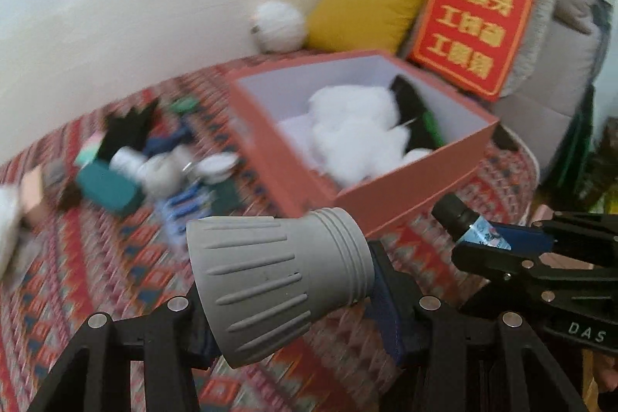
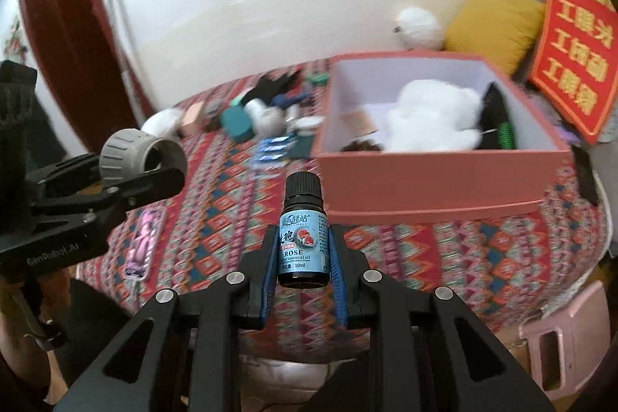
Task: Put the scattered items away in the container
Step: 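Carry grey cup and rose oil bottle over the pink box and release both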
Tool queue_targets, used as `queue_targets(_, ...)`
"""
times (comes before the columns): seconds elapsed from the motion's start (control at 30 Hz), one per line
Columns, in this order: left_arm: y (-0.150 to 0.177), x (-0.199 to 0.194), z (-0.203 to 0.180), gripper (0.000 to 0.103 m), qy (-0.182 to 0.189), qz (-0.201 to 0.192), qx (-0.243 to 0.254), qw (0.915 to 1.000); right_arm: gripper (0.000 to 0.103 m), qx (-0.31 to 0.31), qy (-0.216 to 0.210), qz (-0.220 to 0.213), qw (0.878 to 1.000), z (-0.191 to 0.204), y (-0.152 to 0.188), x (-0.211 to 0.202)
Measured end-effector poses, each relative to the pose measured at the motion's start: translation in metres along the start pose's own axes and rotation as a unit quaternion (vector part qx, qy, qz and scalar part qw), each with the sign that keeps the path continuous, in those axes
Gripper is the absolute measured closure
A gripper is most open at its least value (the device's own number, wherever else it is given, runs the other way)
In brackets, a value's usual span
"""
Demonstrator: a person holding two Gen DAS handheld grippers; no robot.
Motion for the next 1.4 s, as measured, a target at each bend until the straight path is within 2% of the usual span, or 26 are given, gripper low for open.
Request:
queue_targets(0.2, -0.055, 0.019, -0.050, 0.051, 0.019, -0.027, 0.039, 0.9987, 0.077, 0.013, 0.035, -0.034, 0.999, -0.050, -0.031, -0.023)
queue_targets(0.53, -0.129, 0.059, -0.082, 0.051, 0.019, -0.055, 0.061, 0.9965, 0.077, 0.022, 0.064, -0.075, 0.995, -0.106, -0.095, -0.028)
queue_targets(0.8, -0.168, 0.101, -0.090, 0.051, 0.019, -0.059, 0.064, 0.9960, 0.077, 0.020, 0.078, -0.086, 0.993, -0.138, -0.142, 0.002)
queue_targets(1.0, -0.199, 0.135, -0.082, 0.051, 0.019, -0.055, 0.055, 0.9968, 0.077, 0.015, 0.084, -0.083, 0.993, -0.154, -0.168, 0.033)
queue_targets(1.27, -0.221, 0.191, -0.069, 0.051, 0.011, -0.031, 0.044, 0.9985, 0.077, 0.005, 0.094, -0.079, 0.992, -0.186, -0.218, 0.083)
queue_targets(1.4, -0.228, 0.215, -0.059, 0.050, 0.006, -0.014, 0.035, 0.9992, 0.077, 0.011, 0.101, -0.078, 0.992, -0.216, -0.251, 0.110)
Point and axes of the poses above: each gripper's, at about its wrist camera, not at the fingertips, and x roughly the way its jaws point, z to its left, y to its underside, the point moved 9 cm from there along x, roughly the way its jaws point, and after that the axes turned 5 degrees about -y, right-handed, at the moved point
